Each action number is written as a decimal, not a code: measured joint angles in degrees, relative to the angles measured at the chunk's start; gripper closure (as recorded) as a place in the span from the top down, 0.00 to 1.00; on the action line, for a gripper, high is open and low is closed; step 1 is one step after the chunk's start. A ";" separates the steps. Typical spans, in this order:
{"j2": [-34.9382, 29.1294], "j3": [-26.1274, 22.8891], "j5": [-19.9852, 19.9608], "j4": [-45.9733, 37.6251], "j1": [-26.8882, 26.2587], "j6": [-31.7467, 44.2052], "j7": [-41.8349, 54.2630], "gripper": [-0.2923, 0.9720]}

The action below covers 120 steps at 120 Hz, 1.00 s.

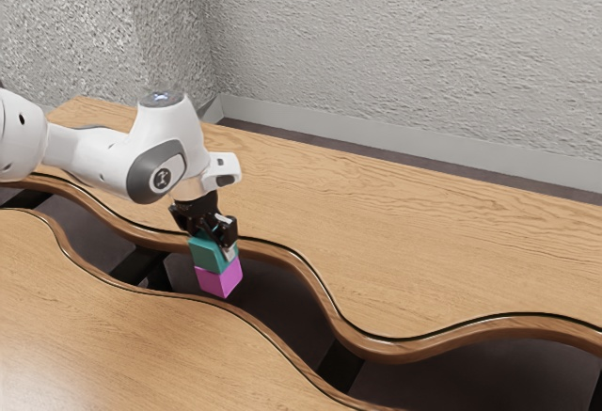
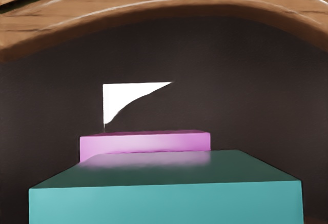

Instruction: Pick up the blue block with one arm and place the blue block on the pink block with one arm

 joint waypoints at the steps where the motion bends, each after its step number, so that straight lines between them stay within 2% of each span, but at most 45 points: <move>1: 0.01 0.01 0.00 0.00 0.00 0.00 -0.06 0.50; 22: 0.18 0.04 0.12 0.01 0.08 0.11 -1.13 0.50; 60: 1.41 0.20 -1.00 0.15 0.47 1.49 -0.02 0.69; 76: -1.41 0.24 -1.23 0.21 0.46 1.49 0.58 0.73; 84: -4.83 0.18 -1.28 0.24 0.54 0.24 0.87 0.74; 97: -9.50 -0.28 -1.07 0.54 0.80 -3.89 1.29 0.75; 120: -13.55 -0.42 -0.82 0.47 0.17 -9.45 1.83 0.76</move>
